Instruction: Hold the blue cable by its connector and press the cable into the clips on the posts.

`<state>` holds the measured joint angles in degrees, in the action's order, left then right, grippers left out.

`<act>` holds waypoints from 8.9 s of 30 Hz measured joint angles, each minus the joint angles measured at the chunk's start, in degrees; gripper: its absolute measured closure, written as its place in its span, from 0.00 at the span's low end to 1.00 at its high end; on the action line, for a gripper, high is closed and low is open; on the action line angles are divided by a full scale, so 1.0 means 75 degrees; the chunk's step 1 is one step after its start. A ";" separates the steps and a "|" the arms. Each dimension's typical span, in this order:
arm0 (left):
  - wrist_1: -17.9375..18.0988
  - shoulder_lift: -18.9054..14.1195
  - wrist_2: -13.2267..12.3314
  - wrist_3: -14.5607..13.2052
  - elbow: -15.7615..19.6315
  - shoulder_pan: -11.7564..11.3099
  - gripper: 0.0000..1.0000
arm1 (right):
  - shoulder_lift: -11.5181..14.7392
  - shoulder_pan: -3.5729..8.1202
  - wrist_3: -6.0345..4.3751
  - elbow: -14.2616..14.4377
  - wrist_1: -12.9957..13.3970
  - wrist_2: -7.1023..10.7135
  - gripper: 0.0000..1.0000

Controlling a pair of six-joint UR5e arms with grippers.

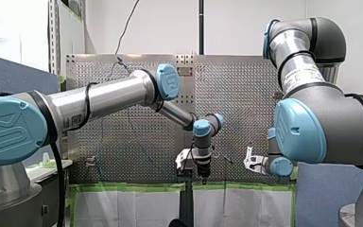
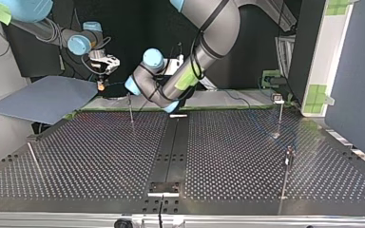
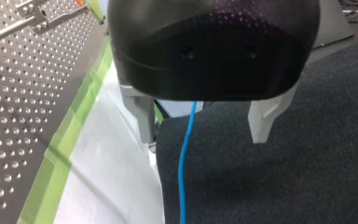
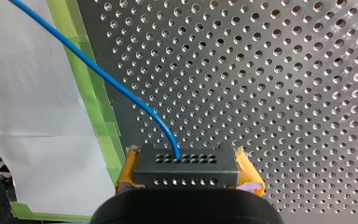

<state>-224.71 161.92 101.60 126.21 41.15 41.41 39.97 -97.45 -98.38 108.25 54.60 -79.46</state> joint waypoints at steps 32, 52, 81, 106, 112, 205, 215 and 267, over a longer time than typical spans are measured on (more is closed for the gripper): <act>0.0888 0.0144 -0.0042 -0.0180 0.0377 -0.0403 0.00 | 0.0008 -0.0056 -0.0012 0.0000 -0.0006 0.0034 1.00; 0.1375 0.1196 -0.0284 -0.0112 -0.0580 -0.0206 0.00 | 0.0009 -0.0056 -0.0056 -0.0005 0.0022 0.0048 1.00; 0.1889 0.1199 0.0322 -0.0537 -0.0509 -0.0144 0.00 | 0.0008 -0.0056 -0.0057 -0.0018 0.0027 0.0054 1.00; 0.2011 0.1195 0.0726 -0.1000 -0.0378 0.0051 0.99 | 0.0008 -0.0105 -0.0028 -0.0018 0.0002 0.0047 1.00; 0.2010 0.1151 0.0685 -0.0806 -0.0378 0.0105 0.99 | 0.0008 -0.0105 -0.0032 -0.0019 0.0012 0.0047 1.00; 0.7330 -0.0320 0.2489 -0.1423 0.1714 0.0960 0.99 | 0.0007 0.0887 -0.0599 -0.1226 -0.1132 0.1170 1.00; 0.8002 -0.0020 0.2358 -0.1410 0.1149 0.0552 0.99 | 0.0007 0.0839 -0.0564 -0.1230 -0.1125 0.1310 1.00; 0.9889 0.0479 0.2046 -0.1921 0.1342 0.0239 0.99 | 0.0008 0.0816 -0.0566 -0.1289 -0.0919 0.0696 1.00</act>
<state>-150.54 165.52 116.94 111.80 51.21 43.20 40.04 -91.33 -102.63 98.58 47.71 -74.24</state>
